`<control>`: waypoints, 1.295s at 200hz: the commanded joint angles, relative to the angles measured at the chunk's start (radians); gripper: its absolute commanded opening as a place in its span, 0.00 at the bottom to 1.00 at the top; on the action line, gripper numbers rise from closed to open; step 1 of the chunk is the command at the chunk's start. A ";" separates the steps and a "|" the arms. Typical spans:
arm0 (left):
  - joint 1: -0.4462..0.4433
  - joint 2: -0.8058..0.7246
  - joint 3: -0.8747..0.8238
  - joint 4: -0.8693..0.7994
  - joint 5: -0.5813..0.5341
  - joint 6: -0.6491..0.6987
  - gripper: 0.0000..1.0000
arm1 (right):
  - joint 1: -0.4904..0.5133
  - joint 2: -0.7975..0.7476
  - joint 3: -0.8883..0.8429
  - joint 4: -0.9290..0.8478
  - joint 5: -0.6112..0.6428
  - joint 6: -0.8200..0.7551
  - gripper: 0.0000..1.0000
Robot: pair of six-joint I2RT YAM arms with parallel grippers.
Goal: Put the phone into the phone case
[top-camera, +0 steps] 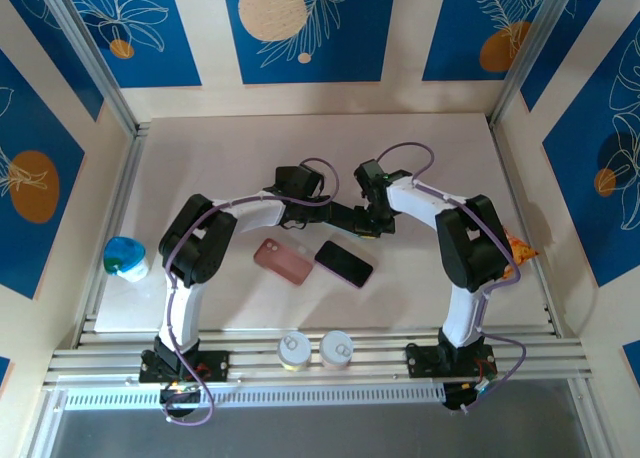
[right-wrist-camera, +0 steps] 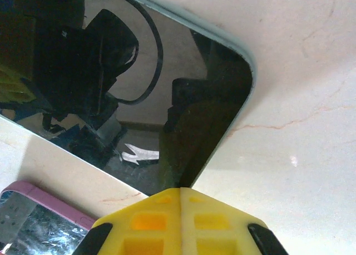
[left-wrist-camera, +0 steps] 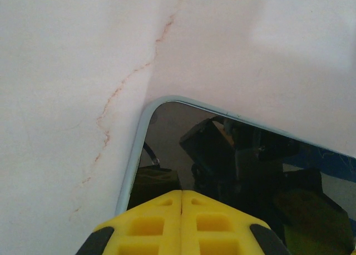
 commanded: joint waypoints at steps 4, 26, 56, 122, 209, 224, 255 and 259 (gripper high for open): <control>0.013 0.004 -0.041 -0.107 -0.030 0.019 0.00 | 0.067 0.142 -0.090 0.021 -0.086 0.022 0.00; 0.013 0.004 -0.043 -0.108 -0.032 0.020 0.00 | 0.088 0.166 -0.107 0.036 -0.094 0.033 0.00; 0.012 0.006 -0.046 -0.108 -0.031 0.019 0.00 | 0.103 0.188 -0.134 0.060 -0.109 0.048 0.00; 0.012 0.019 -0.048 -0.105 -0.024 0.011 0.00 | 0.106 0.218 -0.197 0.114 -0.155 0.073 0.00; 0.013 0.023 -0.047 -0.110 -0.027 0.009 0.00 | 0.106 0.221 -0.244 0.146 -0.175 0.086 0.00; 0.012 0.020 -0.039 -0.117 -0.030 0.014 0.00 | 0.102 0.192 -0.231 0.127 -0.168 0.082 0.00; 0.014 0.012 -0.017 -0.129 -0.033 0.018 0.00 | 0.060 0.077 -0.159 0.059 -0.149 0.058 0.00; 0.013 0.010 -0.015 -0.131 -0.035 0.019 0.00 | 0.051 0.058 -0.146 0.050 -0.148 0.053 0.00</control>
